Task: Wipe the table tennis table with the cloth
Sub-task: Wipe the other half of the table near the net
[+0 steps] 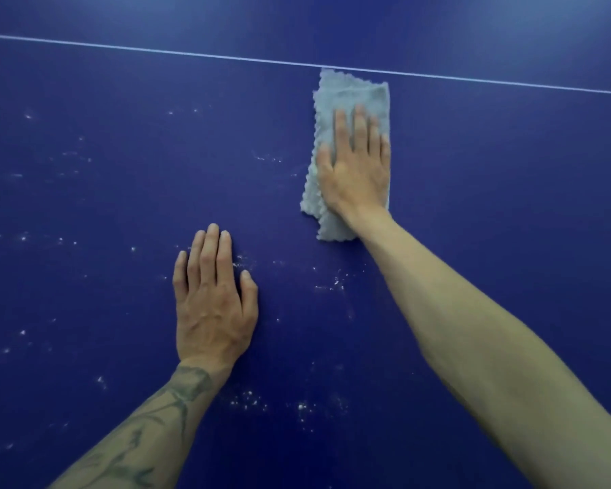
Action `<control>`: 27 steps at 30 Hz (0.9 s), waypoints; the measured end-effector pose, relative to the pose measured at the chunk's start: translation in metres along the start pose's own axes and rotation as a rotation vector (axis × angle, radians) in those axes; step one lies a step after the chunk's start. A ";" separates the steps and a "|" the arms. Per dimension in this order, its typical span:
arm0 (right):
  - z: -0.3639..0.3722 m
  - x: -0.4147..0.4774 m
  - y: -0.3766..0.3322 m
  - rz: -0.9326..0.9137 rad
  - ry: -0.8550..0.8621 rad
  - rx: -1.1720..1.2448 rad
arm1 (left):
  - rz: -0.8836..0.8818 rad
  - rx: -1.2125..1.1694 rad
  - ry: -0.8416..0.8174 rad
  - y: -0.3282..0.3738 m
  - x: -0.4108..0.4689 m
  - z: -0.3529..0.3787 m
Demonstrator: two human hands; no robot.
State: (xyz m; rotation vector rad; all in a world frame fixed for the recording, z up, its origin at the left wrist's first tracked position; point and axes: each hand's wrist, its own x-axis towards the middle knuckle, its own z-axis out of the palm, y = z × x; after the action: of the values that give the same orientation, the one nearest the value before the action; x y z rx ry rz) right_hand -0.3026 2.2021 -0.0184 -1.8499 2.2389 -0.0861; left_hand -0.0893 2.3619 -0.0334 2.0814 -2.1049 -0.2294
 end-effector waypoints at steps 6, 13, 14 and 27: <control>0.021 -0.034 -0.074 -0.403 -0.047 -0.088 | 0.010 0.002 0.015 0.000 0.000 0.001; 0.008 -0.057 0.014 -0.256 -0.047 -0.084 | 0.008 -0.018 0.017 -0.001 0.000 0.002; 0.005 -0.047 0.015 -0.172 -0.039 -0.056 | 0.009 -0.018 0.016 -0.001 0.000 0.001; 0.012 -0.105 0.044 -0.220 -0.037 -0.065 | -0.009 -0.055 0.003 0.001 -0.001 -0.002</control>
State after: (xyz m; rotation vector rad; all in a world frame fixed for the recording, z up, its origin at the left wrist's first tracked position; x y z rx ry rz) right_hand -0.3238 2.3144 -0.0239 -2.1086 2.0293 -0.0159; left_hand -0.0900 2.3628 -0.0314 2.0589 -2.0636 -0.2817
